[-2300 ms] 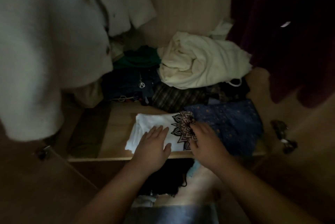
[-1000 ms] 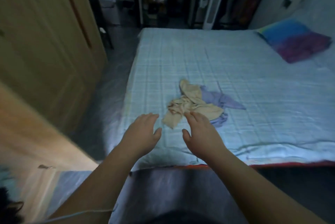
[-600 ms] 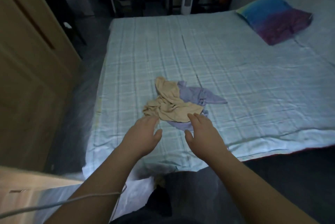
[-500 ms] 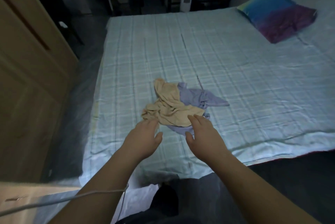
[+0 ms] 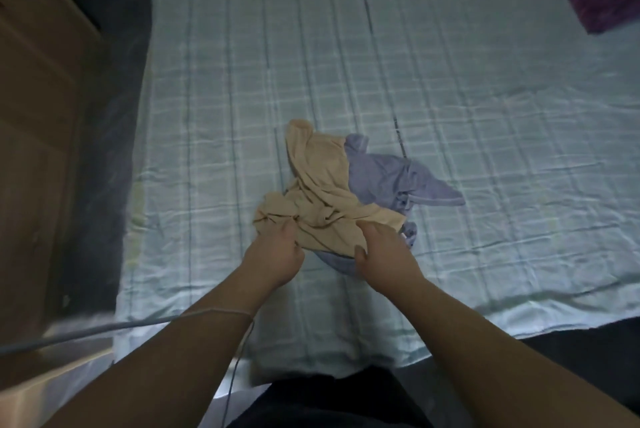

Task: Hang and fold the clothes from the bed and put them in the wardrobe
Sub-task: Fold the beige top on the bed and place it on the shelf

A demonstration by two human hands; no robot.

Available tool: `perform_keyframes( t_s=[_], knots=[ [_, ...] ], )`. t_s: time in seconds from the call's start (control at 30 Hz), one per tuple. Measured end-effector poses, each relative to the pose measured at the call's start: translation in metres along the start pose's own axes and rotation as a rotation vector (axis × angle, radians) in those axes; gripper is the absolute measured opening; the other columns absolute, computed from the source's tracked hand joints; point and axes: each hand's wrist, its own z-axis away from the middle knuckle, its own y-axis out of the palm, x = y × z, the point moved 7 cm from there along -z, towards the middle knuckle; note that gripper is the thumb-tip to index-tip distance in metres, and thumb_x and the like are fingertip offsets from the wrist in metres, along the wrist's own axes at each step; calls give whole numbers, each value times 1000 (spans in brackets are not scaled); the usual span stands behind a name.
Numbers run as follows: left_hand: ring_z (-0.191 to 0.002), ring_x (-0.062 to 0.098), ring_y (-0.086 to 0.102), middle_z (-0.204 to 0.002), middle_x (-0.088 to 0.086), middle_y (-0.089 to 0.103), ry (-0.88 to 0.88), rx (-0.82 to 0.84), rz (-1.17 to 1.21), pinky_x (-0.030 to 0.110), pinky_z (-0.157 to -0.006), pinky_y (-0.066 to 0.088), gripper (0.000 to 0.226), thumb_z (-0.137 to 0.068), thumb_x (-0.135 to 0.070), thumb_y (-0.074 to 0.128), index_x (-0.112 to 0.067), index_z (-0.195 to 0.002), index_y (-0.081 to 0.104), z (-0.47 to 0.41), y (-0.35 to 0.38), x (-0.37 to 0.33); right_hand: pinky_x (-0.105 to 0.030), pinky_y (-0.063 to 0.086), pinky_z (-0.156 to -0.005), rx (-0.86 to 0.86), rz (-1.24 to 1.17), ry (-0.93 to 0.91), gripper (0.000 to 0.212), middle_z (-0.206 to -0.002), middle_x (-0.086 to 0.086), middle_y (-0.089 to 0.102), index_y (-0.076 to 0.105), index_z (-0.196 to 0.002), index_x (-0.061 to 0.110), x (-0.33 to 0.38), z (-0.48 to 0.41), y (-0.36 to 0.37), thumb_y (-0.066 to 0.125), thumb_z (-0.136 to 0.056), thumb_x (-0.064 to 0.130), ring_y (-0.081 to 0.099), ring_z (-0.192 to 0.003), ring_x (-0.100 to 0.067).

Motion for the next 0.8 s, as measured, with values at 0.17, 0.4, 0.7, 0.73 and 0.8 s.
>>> perform_keyframes(
  t_s=[0.17,0.4,0.7,0.73,0.8],
  knots=[
    [-127,35,45,-142,13,44,-158,59,-68,46,-101,43,51,-94,-28,52,-15,-142,41,-60,30,42,-39,40,-95,170,16,-54,47,-128,-11,54,48,-137,14,-14,-84,56,53,-91,23,48,-118,-30],
    [-144,33,25,-162,12,22,-84,0,-201,45,-114,28,66,-94,-28,52,-22,-155,26,-137,65,66,-44,38,-96,195,242,-106,47,-128,-4,51,49,-128,24,-47,-159,124,39,-85,41,47,-121,-28],
    [-115,27,52,-122,2,56,-252,78,-343,48,-93,34,32,-91,-38,46,-33,-123,50,-133,75,74,-40,41,-71,82,186,19,11,-71,-2,55,51,-85,27,-65,-159,98,60,-84,22,61,-72,-29],
    [-115,27,51,-122,2,55,-260,78,-322,48,-93,34,35,-91,-42,46,-32,-124,50,-126,73,71,-39,41,-72,136,145,23,4,-77,-1,58,50,-90,30,-67,-153,96,53,-89,26,62,-78,-29],
    [-117,27,50,-123,2,53,-258,64,-266,50,-98,32,40,-90,-48,46,-31,-125,52,-110,66,64,-36,41,-73,202,59,-19,14,-85,-1,59,55,-100,26,-65,-136,87,45,-91,31,62,-84,-28]
  ],
)
